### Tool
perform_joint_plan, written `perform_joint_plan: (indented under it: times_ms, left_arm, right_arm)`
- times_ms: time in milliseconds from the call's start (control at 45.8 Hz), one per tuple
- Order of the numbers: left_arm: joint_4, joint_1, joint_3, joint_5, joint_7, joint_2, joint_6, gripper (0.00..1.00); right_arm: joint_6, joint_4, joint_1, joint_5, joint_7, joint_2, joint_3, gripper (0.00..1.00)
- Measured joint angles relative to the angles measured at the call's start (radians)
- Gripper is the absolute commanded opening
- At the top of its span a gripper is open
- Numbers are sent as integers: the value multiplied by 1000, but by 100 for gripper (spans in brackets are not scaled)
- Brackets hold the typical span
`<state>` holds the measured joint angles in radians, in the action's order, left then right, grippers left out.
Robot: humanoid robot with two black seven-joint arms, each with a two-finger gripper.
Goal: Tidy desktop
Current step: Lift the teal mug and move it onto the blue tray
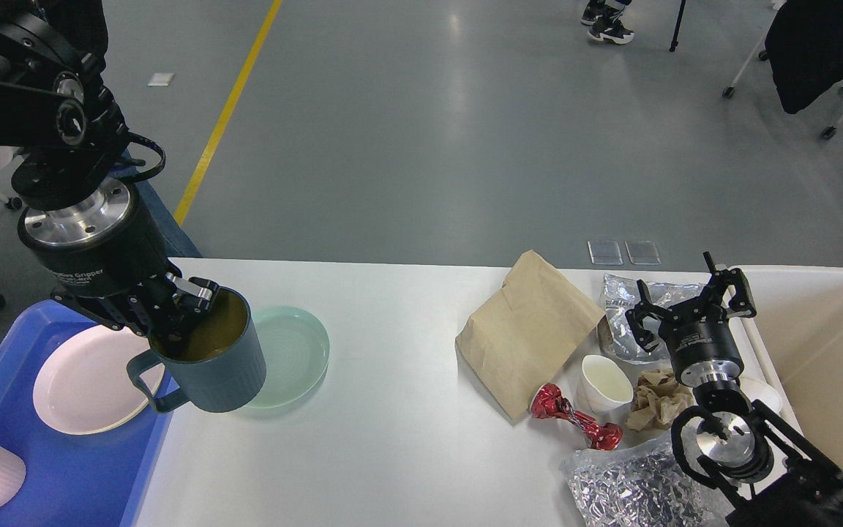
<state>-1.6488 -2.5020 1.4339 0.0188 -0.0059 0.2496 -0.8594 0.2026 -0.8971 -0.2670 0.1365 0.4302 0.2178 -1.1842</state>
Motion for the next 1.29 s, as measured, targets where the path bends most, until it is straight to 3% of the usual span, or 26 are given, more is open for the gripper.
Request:
perform_joint_plan:
  times_ms: [219,393,503,765,1049,1289]
  left_arm:
    - [99,121,62,21,12,120,21,0]
    - [177,324,64,116,18,250,159,0]
    - [223,436,40,161,28,328,201,0]
    - [384,673,-89,212,106,540,203,0]
    - [585,967,-262,242,112,613,192,0]
    - [654,1132,-412,249,111,615,191,0]
  right_arm:
    - [0,0,0,0,-1,0,0,100]
    - [0,-1,0,0,-1,0,0,100]
    - [0,-1,0,0,-1,0,0,100]
    - [0,-2,0,0,-1,0,0,100]
    - [0,-1,1,0,-1,0,0,100]
    - [0,0,1,0,-1,0,0,100]
